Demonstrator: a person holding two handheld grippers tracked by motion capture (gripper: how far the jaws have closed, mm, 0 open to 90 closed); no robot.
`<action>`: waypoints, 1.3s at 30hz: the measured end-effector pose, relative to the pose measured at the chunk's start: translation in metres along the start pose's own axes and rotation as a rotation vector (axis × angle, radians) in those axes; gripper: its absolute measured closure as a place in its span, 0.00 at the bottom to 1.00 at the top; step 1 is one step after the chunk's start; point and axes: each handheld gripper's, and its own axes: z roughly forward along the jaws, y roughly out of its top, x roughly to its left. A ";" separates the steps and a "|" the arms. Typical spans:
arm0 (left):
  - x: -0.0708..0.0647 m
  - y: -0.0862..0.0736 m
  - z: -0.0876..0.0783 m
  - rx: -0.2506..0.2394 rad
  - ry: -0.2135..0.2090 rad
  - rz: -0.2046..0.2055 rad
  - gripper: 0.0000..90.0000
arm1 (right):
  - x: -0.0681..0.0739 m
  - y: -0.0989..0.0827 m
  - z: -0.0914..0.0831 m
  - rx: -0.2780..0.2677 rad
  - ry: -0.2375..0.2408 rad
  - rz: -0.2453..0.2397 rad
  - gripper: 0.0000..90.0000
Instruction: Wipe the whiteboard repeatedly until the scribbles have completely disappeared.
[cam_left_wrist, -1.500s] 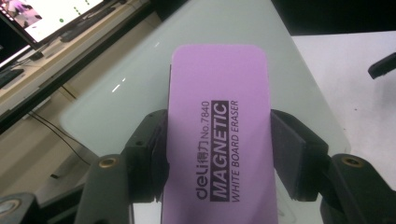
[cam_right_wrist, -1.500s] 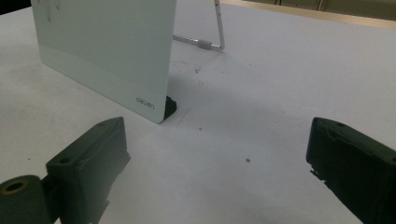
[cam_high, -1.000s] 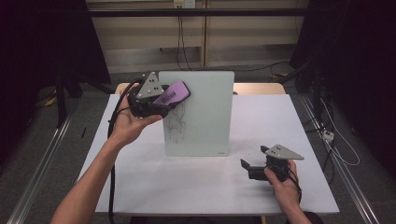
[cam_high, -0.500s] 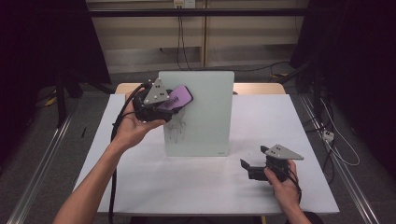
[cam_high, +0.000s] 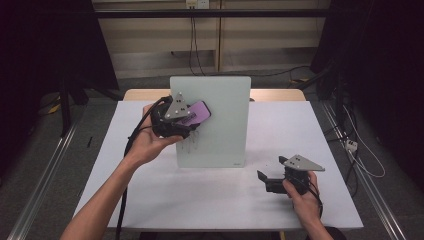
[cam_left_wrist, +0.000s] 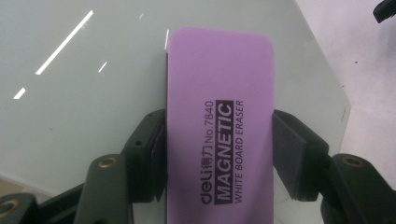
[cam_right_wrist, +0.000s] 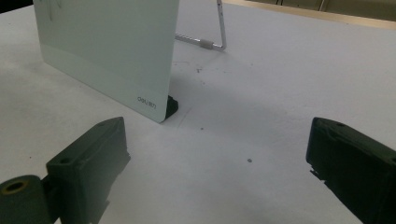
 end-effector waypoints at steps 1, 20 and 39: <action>0.001 0.000 0.000 0.003 -0.003 0.000 0.45 | 0.000 0.000 0.000 0.001 0.000 0.000 0.06; 0.030 -0.001 -0.028 -0.062 0.094 -0.041 0.46 | 0.000 0.000 0.001 0.002 -0.001 0.003 0.06; 0.007 0.000 -0.005 -0.029 0.021 -0.013 0.46 | 0.000 0.000 0.000 0.000 0.000 0.000 0.06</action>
